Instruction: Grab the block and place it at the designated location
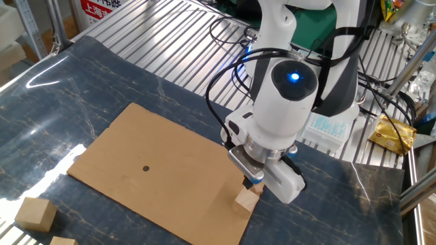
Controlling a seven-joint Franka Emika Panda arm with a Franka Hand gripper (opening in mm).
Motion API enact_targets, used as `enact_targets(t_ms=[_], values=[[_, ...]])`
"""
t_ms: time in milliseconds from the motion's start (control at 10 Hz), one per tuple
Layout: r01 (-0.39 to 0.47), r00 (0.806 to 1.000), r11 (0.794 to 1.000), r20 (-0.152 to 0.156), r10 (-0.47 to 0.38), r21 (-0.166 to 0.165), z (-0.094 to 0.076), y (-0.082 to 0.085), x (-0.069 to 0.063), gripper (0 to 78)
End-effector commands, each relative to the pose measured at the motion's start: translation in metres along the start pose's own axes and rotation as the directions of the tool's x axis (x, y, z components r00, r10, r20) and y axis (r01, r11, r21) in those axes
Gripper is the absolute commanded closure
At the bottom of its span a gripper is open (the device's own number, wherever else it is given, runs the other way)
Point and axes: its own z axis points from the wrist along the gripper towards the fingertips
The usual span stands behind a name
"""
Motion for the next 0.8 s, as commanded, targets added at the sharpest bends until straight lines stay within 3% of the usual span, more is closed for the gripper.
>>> enact_targets(t_ms=[100, 300, 800], values=[[0.022, 0.998, 1.0, -0.065, -0.021, 0.019, -0.001, 0.0, -0.001, 77.6], [0.048, 0.994, 0.999, -0.096, -0.046, 0.015, -0.001, 0.0, -0.001, 77.6], [0.065, 0.993, 0.998, -0.102, -0.063, 0.019, 0.009, 0.01, -0.001, 77.6]])
